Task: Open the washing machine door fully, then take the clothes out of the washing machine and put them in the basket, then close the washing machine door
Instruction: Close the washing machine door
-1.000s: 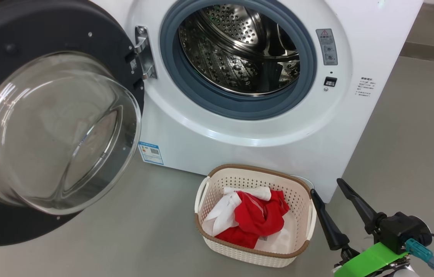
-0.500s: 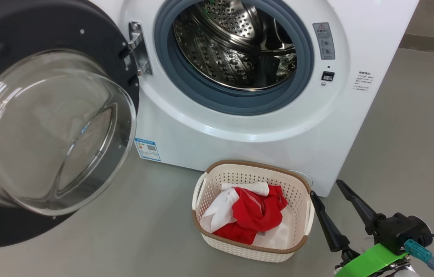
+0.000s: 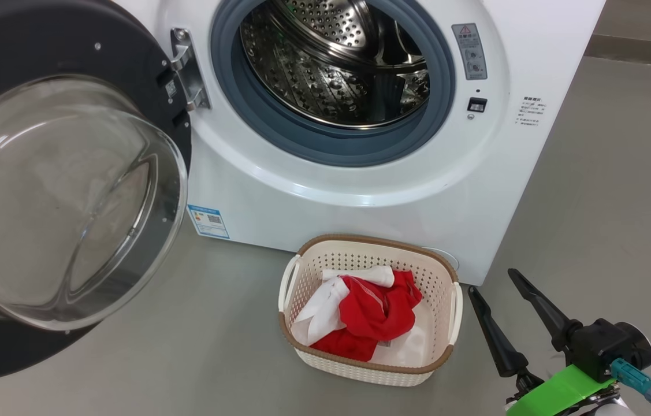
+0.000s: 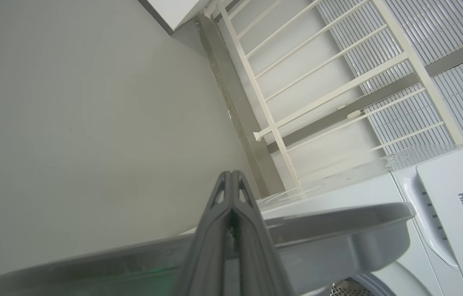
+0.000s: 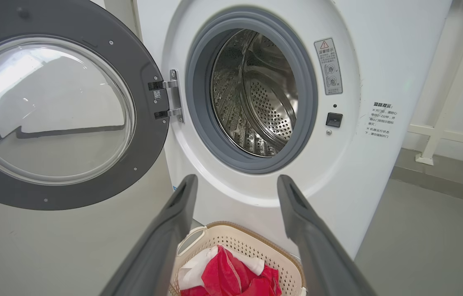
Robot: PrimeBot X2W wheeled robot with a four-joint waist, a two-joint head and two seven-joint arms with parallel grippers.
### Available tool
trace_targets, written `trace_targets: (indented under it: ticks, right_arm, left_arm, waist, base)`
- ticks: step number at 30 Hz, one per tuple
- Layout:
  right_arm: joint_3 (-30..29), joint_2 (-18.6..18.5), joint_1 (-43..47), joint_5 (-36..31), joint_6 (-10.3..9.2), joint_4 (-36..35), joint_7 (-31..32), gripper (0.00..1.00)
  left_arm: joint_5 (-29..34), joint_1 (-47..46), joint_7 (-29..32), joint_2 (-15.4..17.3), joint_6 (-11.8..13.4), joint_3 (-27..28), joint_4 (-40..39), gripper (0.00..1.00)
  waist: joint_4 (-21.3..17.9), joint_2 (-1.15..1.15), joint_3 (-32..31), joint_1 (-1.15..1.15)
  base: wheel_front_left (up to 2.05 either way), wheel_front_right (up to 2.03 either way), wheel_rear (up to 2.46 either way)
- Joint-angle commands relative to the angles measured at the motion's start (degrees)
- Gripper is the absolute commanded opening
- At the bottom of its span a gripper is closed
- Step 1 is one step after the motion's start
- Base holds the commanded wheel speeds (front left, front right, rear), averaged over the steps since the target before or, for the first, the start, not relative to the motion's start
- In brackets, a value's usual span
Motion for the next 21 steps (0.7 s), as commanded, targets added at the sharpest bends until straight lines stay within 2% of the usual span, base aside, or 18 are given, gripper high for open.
trace_targets:
  ticks: [1, 8, 17, 21]
  right_arm:
    - [0.9, -0.9, -0.9, 0.5, 0.35, -1.6, -0.4, 1.0]
    - [0.6, -0.8, -0.7, 0.5, 0.35, -1.7, -0.4, 1.0]
    - [0.2, -0.1, -0.4, 0.4, 0.35, -1.9, -0.4, 1.0]
    - [-0.1, 0.4, -0.1, 0.3, 0.35, -2.1, -0.4, 1.0]
  left_arm:
    - [-0.6, -1.0, 1.2, 4.3, -1.0, 0.5, -1.0, 0.0]
    - [-1.6, 0.4, 6.3, 3.9, -3.3, -0.8, -0.9, 0.0]
    - [-5.2, 3.5, 11.4, 2.1, -5.7, 0.5, -4.0, 0.0]
    - [-6.6, 5.8, 13.4, 0.9, -5.9, 1.2, -6.2, 0.0]
  waist:
    - [-0.1, 0.0, 0.1, 0.0]
    - [0.1, 0.0, 0.2, 0.0]
    - [0.6, 0.0, 0.1, 0.0]
    - [0.8, 0.0, -0.2, 0.0]
  base:
    - [0.0, 0.0, 0.0]
    - [0.0, 0.0, 0.0]
    - [0.0, 0.0, 0.0]
    - [0.0, 0.0, 0.0]
